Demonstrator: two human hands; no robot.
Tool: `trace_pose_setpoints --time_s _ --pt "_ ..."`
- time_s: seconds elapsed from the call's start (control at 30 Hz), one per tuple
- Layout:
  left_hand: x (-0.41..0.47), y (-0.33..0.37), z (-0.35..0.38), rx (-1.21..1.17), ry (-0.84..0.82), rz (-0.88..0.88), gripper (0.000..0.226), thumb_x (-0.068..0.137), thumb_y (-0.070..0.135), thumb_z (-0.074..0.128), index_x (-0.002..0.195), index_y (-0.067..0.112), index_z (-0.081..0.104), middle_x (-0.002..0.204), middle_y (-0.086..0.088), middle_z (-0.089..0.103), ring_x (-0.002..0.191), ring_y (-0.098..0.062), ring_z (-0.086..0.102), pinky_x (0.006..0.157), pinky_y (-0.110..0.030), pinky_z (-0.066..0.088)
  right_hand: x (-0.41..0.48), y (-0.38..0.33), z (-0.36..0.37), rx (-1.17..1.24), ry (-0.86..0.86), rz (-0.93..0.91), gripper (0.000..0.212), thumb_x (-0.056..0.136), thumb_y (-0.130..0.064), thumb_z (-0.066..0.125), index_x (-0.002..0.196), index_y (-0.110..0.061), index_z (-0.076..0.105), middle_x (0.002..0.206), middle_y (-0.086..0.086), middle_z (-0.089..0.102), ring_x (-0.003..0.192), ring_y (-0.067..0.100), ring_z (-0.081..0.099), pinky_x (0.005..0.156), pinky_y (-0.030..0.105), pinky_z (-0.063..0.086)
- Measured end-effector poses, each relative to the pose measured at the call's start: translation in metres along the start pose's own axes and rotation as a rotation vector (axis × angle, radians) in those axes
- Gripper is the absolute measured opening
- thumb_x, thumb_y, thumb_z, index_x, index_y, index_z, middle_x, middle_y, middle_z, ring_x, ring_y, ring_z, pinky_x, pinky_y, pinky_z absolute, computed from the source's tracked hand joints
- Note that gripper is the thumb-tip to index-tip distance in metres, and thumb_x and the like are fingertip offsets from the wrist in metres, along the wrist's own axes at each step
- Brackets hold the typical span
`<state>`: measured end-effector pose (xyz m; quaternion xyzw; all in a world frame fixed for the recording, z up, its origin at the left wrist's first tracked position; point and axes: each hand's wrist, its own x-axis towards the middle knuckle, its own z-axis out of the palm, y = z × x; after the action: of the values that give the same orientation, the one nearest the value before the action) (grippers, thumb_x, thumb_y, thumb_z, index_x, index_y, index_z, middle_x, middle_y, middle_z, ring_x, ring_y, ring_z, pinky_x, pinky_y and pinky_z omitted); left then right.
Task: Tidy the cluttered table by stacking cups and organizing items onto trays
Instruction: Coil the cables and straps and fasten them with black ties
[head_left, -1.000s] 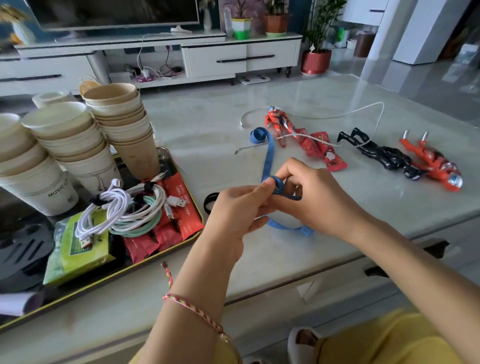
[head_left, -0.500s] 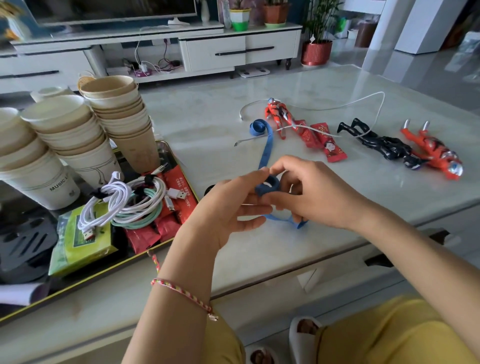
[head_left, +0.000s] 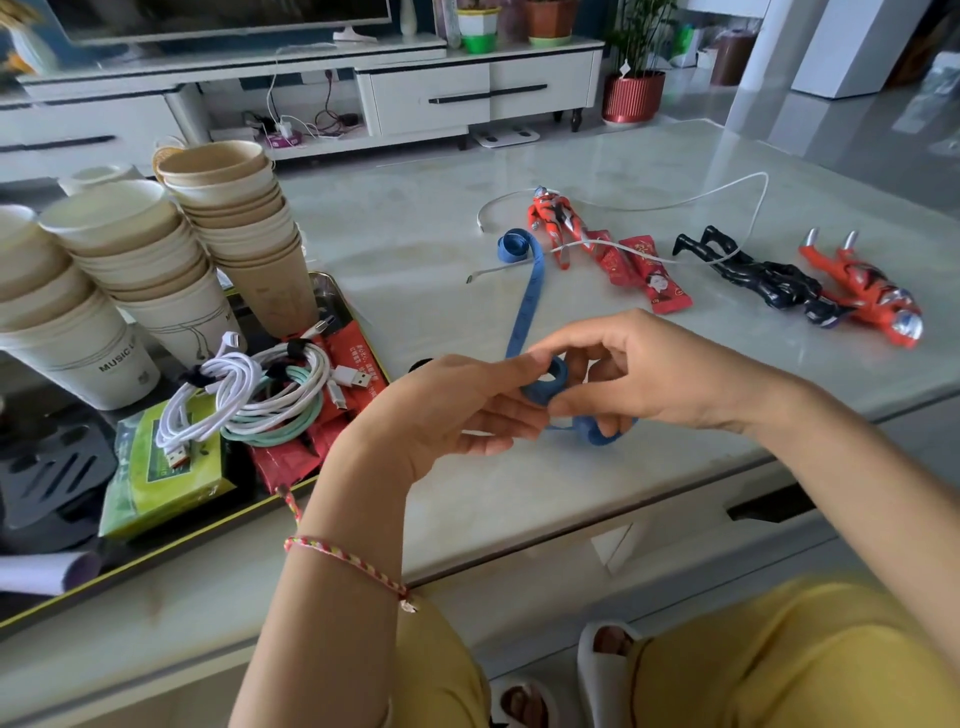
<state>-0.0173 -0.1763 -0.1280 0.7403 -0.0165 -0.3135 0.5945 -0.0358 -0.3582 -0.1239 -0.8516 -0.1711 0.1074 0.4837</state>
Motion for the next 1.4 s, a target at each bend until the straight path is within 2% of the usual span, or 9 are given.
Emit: trace_pose_setpoints --time_s 0.1,0.3,0.5,0.57,0.8,0.9,1.0,1.2,1.4 --pt "0.002 0.001 0.005 -0.117 0.115 0.041 0.034 0.080 0.047 0.062 0.080 0.014 0.071 0.076 -0.001 0.073 0.076 -0.013 0.069 0.064 -0.025 0.051 0.004 0.002 0.010 -0.063 0.167 -0.001 0.014 0.082 -0.024 0.067 0.091 -0.026 0.057 0.067 0.000 0.062 0.042 0.016 0.057 0.044 0.026 0.047" --pt "0.004 0.000 0.015 -0.079 0.169 0.060 0.027 0.087 0.039 0.059 0.078 0.015 0.068 0.073 0.001 0.070 0.068 -0.009 0.067 0.063 -0.022 0.052 0.006 0.004 0.024 -0.420 0.356 -0.045 0.032 0.073 -0.047 0.062 0.087 -0.021 0.053 0.056 -0.009 0.053 0.048 0.006 0.046 0.046 0.020 0.029" --pt "0.000 -0.001 -0.001 0.103 -0.022 -0.090 0.031 0.085 0.038 0.059 0.077 0.009 0.065 0.063 0.000 0.069 0.058 -0.009 0.066 0.062 -0.021 0.050 0.001 0.002 0.007 -0.071 -0.058 0.004 0.028 0.074 -0.018 0.076 0.098 -0.029 0.066 0.062 -0.007 0.056 0.045 0.012 0.052 0.044 0.019 0.043" --pt "-0.002 0.000 0.000 0.097 -0.039 -0.093 0.032 0.083 0.039 0.060 0.074 0.009 0.064 0.060 0.000 0.068 0.056 -0.010 0.064 0.061 -0.021 0.049 -0.001 0.002 0.005 -0.045 -0.095 0.024 0.029 0.075 -0.015 0.075 0.097 -0.032 0.064 0.066 -0.005 0.061 0.049 0.016 0.059 0.048 0.024 0.049" --pt "0.001 0.003 0.019 -0.016 0.177 0.052 0.034 0.085 0.046 0.058 0.076 0.015 0.069 0.070 0.003 0.068 0.064 -0.009 0.063 0.066 -0.024 0.052 0.007 0.003 0.016 -0.314 0.314 0.003 0.016 0.081 -0.029 0.066 0.090 -0.021 0.056 0.065 0.000 0.064 0.046 0.010 0.058 0.054 0.035 0.051" --pt "0.002 0.003 0.022 -0.053 0.239 0.088 0.031 0.090 0.038 0.055 0.073 0.014 0.066 0.068 0.002 0.066 0.062 -0.008 0.061 0.067 -0.024 0.051 0.009 0.002 0.022 -0.394 0.374 0.011 0.025 0.081 -0.041 0.063 0.086 -0.018 0.053 0.061 -0.001 0.061 0.048 0.009 0.055 0.051 0.031 0.045" --pt "0.003 0.006 0.019 -0.070 0.234 0.043 0.031 0.090 0.030 0.053 0.066 0.012 0.063 0.059 0.001 0.065 0.059 -0.012 0.060 0.065 -0.025 0.048 0.009 -0.001 0.018 -0.288 0.318 -0.009 0.022 0.077 -0.036 0.070 0.087 -0.023 0.056 0.059 -0.005 0.060 0.041 0.005 0.050 0.043 0.024 0.041" --pt "-0.004 0.004 0.001 0.099 -0.016 -0.062 0.030 0.086 0.028 0.054 0.064 0.010 0.063 0.057 -0.001 0.065 0.054 -0.012 0.060 0.059 -0.023 0.046 -0.001 -0.001 0.000 -0.002 -0.103 0.026 0.029 0.075 -0.027 0.074 0.103 -0.030 0.066 0.071 0.007 0.061 0.042 0.011 0.051 0.041 0.019 0.039" --pt "0.001 0.005 0.012 -0.008 0.186 0.049 0.032 0.085 0.043 0.057 0.074 0.014 0.069 0.063 0.003 0.068 0.064 -0.011 0.062 0.069 -0.025 0.050 0.005 0.001 0.015 -0.172 0.265 0.001 0.024 0.077 -0.036 0.067 0.088 -0.017 0.057 0.056 -0.003 0.060 0.037 0.007 0.051 0.040 0.020 0.039"
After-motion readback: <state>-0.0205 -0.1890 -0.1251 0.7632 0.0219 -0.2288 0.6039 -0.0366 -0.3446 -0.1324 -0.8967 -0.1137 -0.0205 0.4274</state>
